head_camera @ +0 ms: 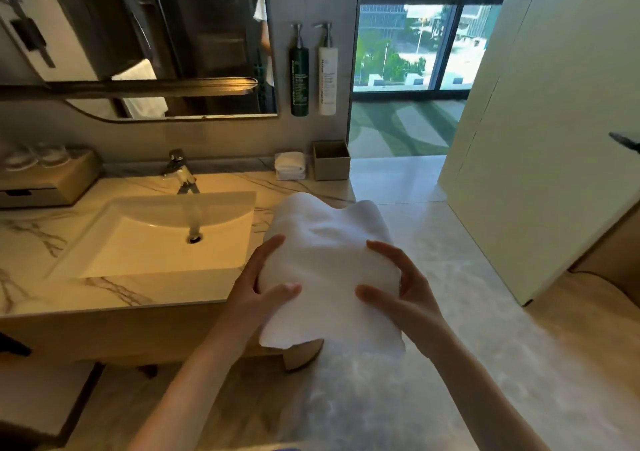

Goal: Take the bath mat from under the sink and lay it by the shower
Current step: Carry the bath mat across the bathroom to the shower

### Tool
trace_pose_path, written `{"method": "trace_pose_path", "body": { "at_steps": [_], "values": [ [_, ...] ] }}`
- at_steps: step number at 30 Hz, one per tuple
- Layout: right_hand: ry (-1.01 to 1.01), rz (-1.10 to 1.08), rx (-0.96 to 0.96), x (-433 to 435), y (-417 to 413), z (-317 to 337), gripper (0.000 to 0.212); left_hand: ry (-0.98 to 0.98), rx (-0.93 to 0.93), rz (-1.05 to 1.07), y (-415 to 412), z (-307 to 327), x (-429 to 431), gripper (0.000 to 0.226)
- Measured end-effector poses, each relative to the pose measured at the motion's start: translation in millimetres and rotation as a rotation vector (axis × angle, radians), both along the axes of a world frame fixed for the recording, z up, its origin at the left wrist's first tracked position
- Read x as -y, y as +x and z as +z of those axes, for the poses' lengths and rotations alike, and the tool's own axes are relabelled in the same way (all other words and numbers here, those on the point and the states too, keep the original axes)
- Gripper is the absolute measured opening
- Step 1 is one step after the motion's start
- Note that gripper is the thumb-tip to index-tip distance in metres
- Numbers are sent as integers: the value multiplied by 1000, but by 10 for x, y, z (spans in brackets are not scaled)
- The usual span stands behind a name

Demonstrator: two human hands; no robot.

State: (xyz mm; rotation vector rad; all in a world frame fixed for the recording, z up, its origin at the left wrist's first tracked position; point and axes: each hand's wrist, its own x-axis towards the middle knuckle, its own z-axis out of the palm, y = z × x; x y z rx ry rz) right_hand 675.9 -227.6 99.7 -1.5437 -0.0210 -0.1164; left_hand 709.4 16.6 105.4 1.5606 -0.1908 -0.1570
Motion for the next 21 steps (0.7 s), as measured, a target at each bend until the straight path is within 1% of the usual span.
{"method": "trace_pose_path", "body": {
  "at_steps": [7, 14, 21],
  "values": [
    [-8, 53, -2, 350, 642, -25, 63, 18, 30, 89, 485, -29, 335, 78],
    [-44, 170, 4, 771, 1768, -87, 64, 5, 53, 205, 1351, -222, 752, 80],
    [-69, 262, -6, 1443, 2726, 59, 61, -26, 31, 304, 2085, -232, 1465, 79]
  ]
}}
